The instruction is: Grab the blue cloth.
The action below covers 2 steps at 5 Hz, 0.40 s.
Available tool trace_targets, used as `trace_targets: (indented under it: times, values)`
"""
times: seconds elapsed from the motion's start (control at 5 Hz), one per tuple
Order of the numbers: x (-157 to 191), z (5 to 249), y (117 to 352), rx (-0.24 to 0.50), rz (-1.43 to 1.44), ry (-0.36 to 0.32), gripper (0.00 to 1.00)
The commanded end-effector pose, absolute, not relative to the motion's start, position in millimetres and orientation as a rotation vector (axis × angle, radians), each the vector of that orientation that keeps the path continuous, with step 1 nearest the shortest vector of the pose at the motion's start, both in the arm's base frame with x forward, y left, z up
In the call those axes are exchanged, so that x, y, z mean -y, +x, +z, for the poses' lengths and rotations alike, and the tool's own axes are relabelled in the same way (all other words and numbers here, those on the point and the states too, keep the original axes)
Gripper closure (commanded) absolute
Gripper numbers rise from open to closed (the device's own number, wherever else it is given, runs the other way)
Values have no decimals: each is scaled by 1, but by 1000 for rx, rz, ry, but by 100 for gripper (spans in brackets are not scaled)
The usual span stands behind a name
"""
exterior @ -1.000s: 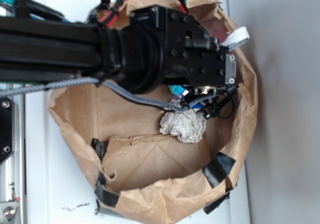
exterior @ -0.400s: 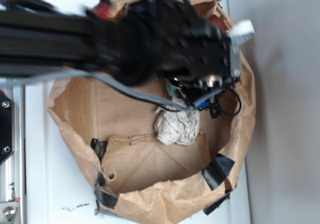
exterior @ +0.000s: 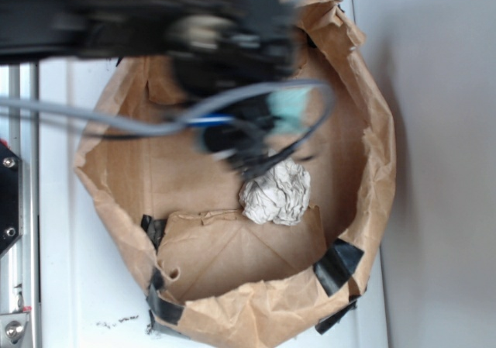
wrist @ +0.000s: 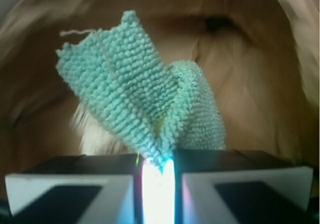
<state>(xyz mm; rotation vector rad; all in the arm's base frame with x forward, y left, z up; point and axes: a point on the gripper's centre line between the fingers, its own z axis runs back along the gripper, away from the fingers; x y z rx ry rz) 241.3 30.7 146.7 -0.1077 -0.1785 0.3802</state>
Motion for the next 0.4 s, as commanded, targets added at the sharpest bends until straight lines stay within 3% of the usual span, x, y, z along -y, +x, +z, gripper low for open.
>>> trace_targets:
  times: [0.0, 0.2]
  values:
    - [-47, 156, 215, 232, 328, -81, 100]
    - [-44, 146, 218, 201, 349, 109, 0]
